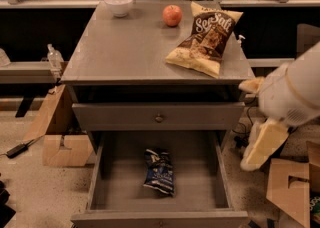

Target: Pick blue chip bag from middle drawer and place on counter

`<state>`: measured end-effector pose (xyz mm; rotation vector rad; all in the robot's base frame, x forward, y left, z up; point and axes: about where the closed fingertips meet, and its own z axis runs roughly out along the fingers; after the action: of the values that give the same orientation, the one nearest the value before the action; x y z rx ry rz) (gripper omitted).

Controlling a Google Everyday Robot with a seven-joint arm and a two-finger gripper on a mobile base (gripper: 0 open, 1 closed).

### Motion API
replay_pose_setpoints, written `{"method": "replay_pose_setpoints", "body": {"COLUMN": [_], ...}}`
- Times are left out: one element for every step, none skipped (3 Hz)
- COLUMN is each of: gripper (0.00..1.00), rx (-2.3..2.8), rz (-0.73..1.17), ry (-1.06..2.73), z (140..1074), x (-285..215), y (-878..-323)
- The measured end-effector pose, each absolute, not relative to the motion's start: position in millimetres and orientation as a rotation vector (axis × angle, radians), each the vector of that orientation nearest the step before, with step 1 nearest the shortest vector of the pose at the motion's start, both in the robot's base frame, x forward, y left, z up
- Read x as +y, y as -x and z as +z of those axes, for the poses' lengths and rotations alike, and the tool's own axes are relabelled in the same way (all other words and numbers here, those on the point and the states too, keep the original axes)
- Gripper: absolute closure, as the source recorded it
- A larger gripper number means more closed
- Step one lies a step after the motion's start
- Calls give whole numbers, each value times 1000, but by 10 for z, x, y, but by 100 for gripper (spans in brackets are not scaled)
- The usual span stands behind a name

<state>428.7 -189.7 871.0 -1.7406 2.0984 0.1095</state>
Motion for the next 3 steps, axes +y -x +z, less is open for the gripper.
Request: {"method": "replay_pose_setpoints", "body": {"gripper": [0, 0, 0], "rx": [2042, 2015, 1989], "rz": [252, 260, 192], "ry": [1703, 1611, 1557], "z": [7927, 7435, 7486], "x": [-1735, -1681, -1697], "y": [-4253, -4465, -4665]}}
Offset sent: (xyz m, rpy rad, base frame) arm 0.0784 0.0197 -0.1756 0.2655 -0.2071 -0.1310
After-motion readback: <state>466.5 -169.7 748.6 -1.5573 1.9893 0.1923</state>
